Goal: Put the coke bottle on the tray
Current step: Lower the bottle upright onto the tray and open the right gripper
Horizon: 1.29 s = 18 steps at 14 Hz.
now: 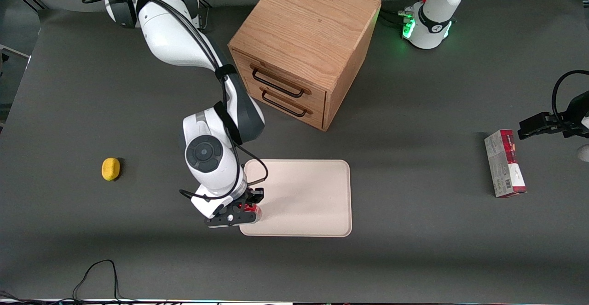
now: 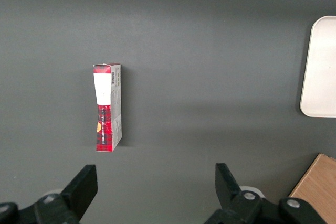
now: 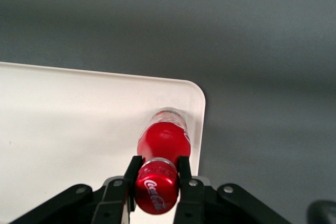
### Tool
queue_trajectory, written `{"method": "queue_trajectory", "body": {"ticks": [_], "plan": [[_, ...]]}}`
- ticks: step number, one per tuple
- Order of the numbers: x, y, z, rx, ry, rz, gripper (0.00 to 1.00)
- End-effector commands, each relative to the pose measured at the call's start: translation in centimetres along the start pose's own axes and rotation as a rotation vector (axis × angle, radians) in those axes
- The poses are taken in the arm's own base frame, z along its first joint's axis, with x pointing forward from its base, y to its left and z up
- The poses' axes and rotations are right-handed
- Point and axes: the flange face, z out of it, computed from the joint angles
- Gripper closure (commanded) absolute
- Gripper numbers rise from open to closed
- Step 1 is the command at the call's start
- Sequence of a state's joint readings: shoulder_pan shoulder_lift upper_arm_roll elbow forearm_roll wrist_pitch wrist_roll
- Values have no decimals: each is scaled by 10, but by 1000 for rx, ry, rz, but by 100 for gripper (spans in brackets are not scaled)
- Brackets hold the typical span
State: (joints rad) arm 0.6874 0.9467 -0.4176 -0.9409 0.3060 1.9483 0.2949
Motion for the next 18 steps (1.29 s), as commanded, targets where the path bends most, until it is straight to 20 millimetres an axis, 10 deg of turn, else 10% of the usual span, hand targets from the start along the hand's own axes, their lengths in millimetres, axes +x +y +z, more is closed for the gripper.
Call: {"method": "queue_trajectory", "body": {"ticks": [1, 5, 7, 10, 18], "plan": [[3, -2, 2, 21, 7, -11, 100], [2, -2, 17, 11, -2, -7, 71], [2, -2, 15, 12, -1, -6, 0], [1, -4, -16, 27, -3, 0, 0], [-37, 25, -195, 37, -110, 3, 0]]}}
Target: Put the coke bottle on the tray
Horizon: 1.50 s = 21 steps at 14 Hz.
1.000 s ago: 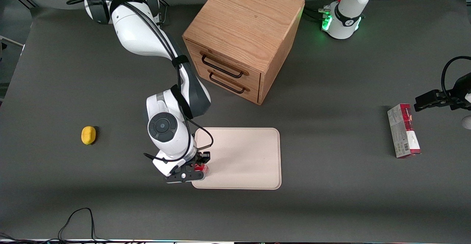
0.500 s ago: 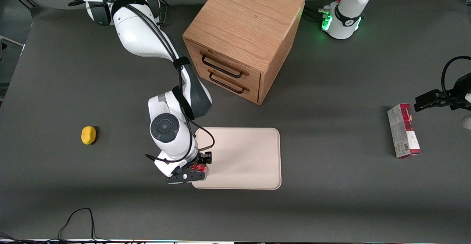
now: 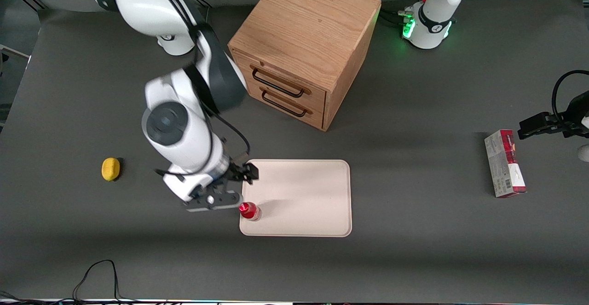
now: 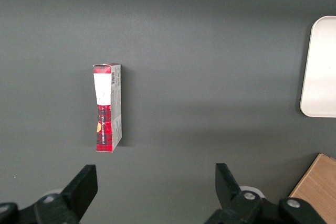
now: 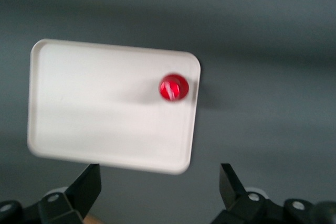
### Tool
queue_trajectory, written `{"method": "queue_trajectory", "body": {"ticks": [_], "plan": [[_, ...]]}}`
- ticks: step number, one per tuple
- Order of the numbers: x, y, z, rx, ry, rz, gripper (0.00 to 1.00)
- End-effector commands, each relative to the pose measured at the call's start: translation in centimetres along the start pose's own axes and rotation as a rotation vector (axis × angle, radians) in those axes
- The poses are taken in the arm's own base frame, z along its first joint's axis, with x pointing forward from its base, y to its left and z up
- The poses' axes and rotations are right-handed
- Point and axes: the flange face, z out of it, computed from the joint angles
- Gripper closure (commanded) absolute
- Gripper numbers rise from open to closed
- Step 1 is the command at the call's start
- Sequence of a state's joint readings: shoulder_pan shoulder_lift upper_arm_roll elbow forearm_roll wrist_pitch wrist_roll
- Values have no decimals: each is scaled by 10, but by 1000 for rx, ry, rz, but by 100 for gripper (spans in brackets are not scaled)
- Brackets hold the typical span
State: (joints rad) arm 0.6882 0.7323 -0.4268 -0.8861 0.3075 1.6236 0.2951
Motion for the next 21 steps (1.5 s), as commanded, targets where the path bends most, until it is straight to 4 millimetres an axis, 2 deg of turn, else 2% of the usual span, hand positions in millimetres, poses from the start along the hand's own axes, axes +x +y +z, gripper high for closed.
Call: {"method": "queue_trajectory", "body": {"ticks": [1, 4, 6, 8, 9, 10, 11, 14, 16, 18, 21], "plan": [[-27, 12, -55, -31, -29, -2, 0], [-52, 42, -99, -42, -75, 11, 0], [-64, 81, -112, -19, -80, 39, 0], [-75, 135, -120, -19, -63, 87, 0], [-84, 153, -124, 0, -54, 95, 0], [-91, 179, -128, 9, -38, 113, 0], [-102, 195, -130, 6, -33, 106, 0], [-119, 228, -131, 11, -29, 117, 0], [-119, 242, -132, 8, -33, 94, 0], [-117, 268, -133, 0, -36, 105, 0], [-119, 294, -133, -2, -46, 142, 0]]}}
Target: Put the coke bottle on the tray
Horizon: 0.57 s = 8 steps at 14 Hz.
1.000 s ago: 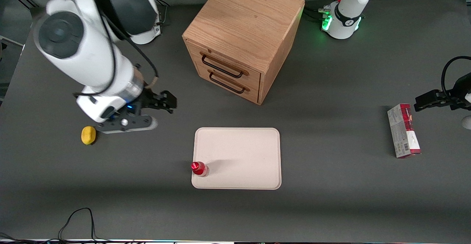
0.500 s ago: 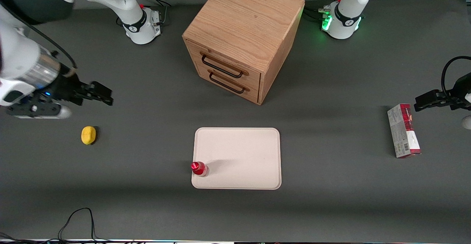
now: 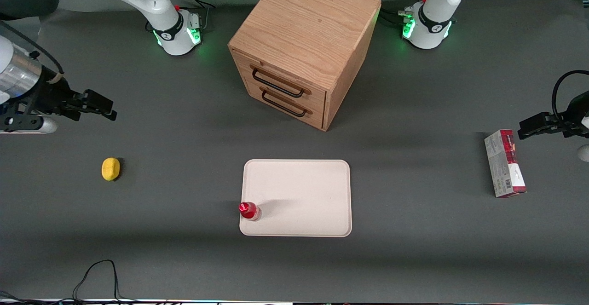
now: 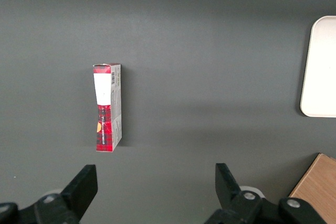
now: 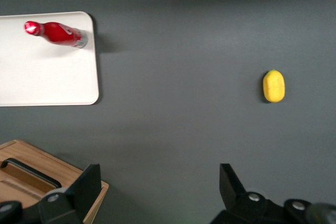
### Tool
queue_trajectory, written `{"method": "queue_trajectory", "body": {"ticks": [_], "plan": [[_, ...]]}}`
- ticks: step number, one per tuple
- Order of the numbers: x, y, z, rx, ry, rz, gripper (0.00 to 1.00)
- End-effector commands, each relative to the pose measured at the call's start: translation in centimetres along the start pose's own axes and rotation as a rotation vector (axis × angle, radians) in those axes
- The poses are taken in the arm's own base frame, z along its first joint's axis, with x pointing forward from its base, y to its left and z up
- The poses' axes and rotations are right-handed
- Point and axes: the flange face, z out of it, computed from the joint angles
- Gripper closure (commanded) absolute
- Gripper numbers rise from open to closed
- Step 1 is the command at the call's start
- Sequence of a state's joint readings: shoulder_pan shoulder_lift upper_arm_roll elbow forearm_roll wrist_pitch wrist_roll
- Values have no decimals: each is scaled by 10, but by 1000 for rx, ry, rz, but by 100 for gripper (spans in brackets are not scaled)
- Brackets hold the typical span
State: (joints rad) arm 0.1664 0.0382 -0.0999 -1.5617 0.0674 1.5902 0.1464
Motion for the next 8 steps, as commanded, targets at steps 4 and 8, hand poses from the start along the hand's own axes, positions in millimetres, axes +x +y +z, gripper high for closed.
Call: {"method": "queue_trajectory", "body": {"ticks": [4, 8], "plan": [[0, 41, -3, -21, 9, 25, 0], [3, 45, -3, -21, 11, 65, 0]]}}
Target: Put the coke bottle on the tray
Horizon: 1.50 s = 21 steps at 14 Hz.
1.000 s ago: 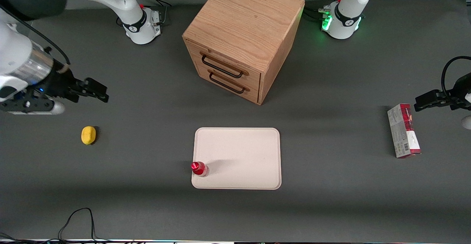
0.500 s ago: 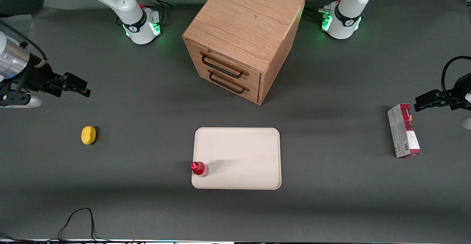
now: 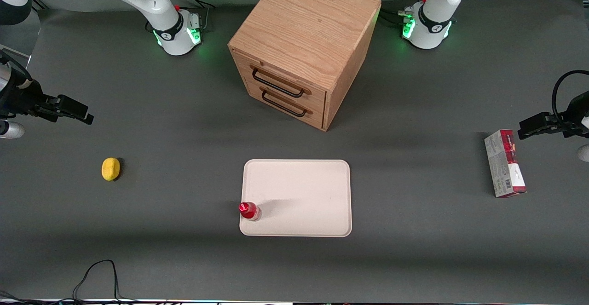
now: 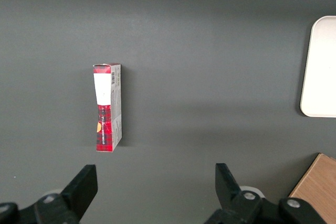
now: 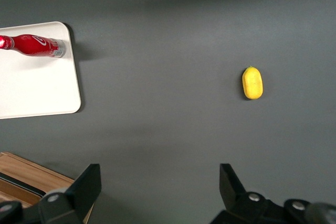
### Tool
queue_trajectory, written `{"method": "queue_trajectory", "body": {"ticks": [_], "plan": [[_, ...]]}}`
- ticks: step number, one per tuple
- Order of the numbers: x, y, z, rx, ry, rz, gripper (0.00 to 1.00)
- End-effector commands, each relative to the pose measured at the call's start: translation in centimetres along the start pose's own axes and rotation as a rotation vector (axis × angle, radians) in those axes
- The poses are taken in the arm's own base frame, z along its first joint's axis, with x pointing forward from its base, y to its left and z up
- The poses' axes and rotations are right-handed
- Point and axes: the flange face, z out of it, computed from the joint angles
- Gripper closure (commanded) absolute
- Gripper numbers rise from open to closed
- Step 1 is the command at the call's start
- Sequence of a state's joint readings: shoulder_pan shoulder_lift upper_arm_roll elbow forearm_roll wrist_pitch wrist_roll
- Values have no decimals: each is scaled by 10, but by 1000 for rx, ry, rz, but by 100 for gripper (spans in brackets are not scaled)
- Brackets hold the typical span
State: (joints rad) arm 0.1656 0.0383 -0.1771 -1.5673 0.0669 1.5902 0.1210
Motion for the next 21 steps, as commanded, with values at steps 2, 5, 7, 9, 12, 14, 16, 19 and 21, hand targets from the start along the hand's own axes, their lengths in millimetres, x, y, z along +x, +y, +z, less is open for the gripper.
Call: {"method": "queue_trajectory", "body": {"ticks": [2, 5, 7, 9, 12, 14, 16, 19, 21], "plan": [[-3, -3, -3, -16, 9, 7, 0], [-4, -9, -2, -16, 8, -3, 0], [-3, -6, -2, -18, 7, 0, 0], [-3, -5, -1, -18, 6, 1, 0], [-1, 5, -1, -19, 5, 14, 0], [-1, 5, -1, -19, 5, 13, 0], [0, 5, -2, -28, 9, 9, 0], [0, 6, -1, -110, 16, -21, 0], [0, 6, -1, -110, 17, -24, 0]]}}
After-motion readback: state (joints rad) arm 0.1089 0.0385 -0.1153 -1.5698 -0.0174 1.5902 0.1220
